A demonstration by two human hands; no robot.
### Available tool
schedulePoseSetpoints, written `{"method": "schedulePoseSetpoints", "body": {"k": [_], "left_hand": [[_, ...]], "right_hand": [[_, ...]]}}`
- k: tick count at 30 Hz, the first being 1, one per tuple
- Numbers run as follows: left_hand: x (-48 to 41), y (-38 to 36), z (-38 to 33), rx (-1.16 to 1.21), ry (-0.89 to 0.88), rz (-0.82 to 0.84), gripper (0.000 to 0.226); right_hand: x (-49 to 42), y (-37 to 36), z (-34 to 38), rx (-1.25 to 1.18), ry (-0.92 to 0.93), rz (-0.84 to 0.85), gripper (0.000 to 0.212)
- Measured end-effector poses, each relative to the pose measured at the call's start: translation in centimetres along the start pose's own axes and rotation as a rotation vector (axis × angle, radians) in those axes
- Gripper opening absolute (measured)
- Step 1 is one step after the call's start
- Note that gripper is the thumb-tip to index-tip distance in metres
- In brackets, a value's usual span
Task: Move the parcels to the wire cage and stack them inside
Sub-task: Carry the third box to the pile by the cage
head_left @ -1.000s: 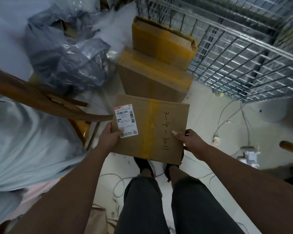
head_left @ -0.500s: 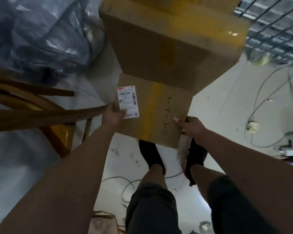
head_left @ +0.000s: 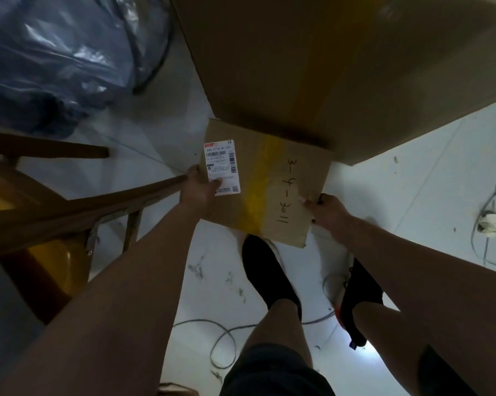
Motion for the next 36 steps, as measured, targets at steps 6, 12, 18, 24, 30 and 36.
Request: {"method": "schedulePoseSetpoints", "body": {"k": [6,12,18,24,30,36], "left_hand": [[-3.7,-1.6,-0.1,-0.05,-0.008,0.043,0.075],[-5.6,-3.3,0.4,0.011,0.058,0.06,0.066],[-1.6,-2.0,-1.9,0.024,-0.053,-0.014,0.07],[6.6,0.5,-6.5,0.148,0.042,0.013,0.047],[17.8,5.3,-12.8,0.291,0.039,0.023,0.028],[28.7,10.7,-19.8,0.166,-0.089,0.014,0.012]], "right_hand": [[-3.7,-1.8,-0.4,0.045,-0.066,0.007,0.06],[-5.2,-2.5,-1.0,0.104,-0.089,-0.029,0.058],[-1.3,0.0,4.1,0.242,-0.059,-0.156,0.072],[8.1,1.0,11.3,0.004,0.048,0.124,0.033],[19.8,4.7,16.8,-0.048,0.115,0.146,0.035],[31.5,12.0,20.2,-0.064,0.179,0.134,0.028]]}}
Point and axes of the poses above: each hand's wrist, its own x-axis away from the middle knuckle, its own y-axis out of the back of the hand, z = x × y, the point moved 4 cm from there along -x, towards the middle knuckle, and after that the axes turned 10 degrees about -z, right-handed, at the moved point
